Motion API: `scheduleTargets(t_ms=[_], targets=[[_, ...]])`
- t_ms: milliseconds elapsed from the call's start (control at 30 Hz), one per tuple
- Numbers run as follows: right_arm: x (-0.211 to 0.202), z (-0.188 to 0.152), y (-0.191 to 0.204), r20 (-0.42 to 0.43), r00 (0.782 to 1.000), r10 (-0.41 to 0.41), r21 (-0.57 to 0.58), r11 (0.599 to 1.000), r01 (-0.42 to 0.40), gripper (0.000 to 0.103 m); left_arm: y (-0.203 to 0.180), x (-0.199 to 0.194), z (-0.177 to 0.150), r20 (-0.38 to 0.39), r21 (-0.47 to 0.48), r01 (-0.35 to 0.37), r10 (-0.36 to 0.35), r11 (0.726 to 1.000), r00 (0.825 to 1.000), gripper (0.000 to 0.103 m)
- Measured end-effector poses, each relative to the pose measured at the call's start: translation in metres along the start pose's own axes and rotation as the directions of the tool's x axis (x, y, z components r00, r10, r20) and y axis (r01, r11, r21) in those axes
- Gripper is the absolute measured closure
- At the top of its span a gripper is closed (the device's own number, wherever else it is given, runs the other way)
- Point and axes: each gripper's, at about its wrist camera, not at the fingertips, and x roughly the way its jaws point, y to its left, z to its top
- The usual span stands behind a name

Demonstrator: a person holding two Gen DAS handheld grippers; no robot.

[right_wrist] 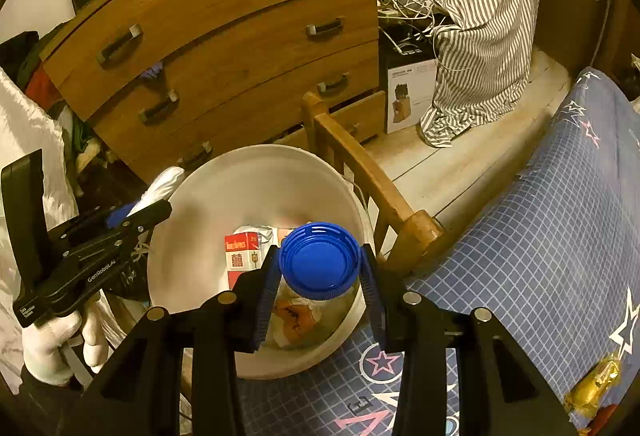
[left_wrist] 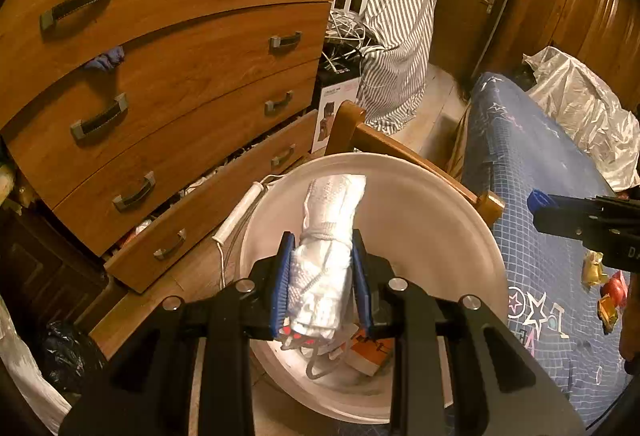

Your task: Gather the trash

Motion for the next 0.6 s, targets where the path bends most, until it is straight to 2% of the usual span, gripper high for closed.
scheduleTargets(t_ms=[467,533,567,600], targets=[[0.0030,-0.0011,0.0045,-0.014,1.000,0.002,-0.016,1.000,-0.002,0.062,-0.0062,0.0022,0.0053,0.016,0.006,0.005,-0.005,1.000,1.000,0.075],[0.0026,-0.0009,0.0053,-0.012,1.000,0.006,-0.017,1.000,-0.006,0.052,-0.0061,0.0013,0.0059,0.025,0.007,-0.015,0.014,1.000,1.000,0.053],[0.0017,-0.0014,0.0051,-0.005,1.000,0.011,-0.015,1.000,-0.011,0.038,-0.0058,0.0001,0.0071,0.033,0.008,-0.023,0.023,1.000,0.999,0.037],[0.0010,-0.0020,0.0053,0.000,1.000,0.015,-0.015,1.000,-0.015,0.036,-0.0051,-0.0014,0.0077,0.046,0.006,-0.037,0.036,0.999,0.998,0.035]])
